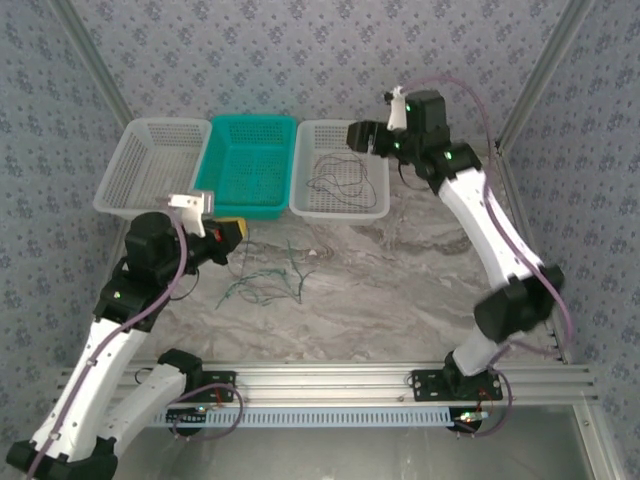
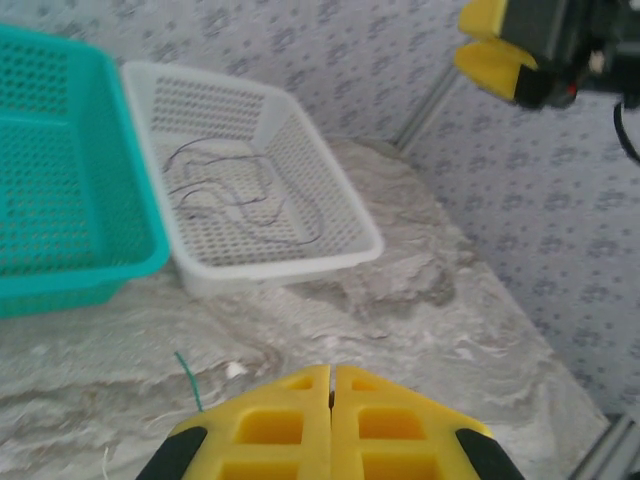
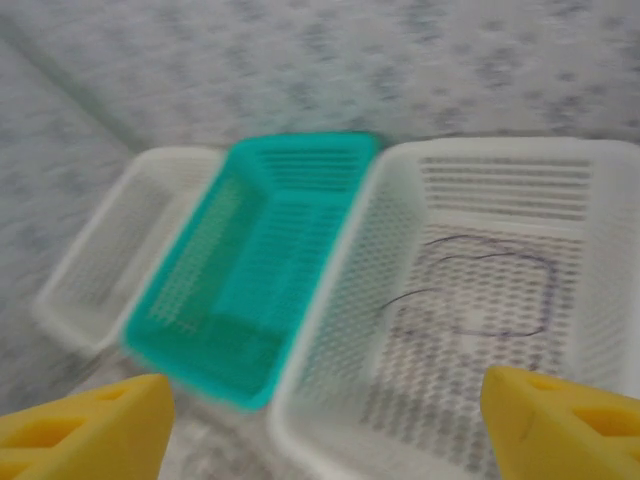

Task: Untangle the cables

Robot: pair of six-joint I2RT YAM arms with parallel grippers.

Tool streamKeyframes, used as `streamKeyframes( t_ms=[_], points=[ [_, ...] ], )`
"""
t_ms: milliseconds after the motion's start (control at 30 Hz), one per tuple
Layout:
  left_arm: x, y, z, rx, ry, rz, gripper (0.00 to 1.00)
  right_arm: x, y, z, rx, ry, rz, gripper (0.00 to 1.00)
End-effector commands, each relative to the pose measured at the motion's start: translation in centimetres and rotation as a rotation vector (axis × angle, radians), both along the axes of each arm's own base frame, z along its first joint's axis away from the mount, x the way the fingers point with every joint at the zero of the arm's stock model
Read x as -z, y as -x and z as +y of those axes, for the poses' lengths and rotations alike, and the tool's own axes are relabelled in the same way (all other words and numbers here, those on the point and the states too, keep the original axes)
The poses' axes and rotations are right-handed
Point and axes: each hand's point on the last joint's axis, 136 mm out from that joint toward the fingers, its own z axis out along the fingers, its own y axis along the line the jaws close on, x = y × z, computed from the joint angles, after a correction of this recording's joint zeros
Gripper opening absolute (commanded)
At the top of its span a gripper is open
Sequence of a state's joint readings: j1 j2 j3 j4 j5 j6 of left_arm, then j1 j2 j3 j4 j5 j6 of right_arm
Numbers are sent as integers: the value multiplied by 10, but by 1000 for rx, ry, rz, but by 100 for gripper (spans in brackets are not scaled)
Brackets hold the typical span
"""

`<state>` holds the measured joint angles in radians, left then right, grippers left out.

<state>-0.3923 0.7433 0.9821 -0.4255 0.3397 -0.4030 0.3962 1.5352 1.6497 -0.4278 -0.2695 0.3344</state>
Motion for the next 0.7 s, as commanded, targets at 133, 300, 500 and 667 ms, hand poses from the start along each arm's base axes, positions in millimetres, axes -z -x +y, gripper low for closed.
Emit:
streamKeyframes(
  t_ms=[133,300,500,667],
  points=[
    [-58,13,-24,94,18,-58,0,78,115,83,-339,197,-286,100],
    [-68,18,-47,177,2,-87,0,119,165,115,-569,157,-335,100],
    [-73,23,-61,209,-10,-113,0,161,193,135,-738,226,-332,96],
    [-76,24,-62,202,-7,-123,0,187,211,154,-854,200,-343,95]
  ],
)
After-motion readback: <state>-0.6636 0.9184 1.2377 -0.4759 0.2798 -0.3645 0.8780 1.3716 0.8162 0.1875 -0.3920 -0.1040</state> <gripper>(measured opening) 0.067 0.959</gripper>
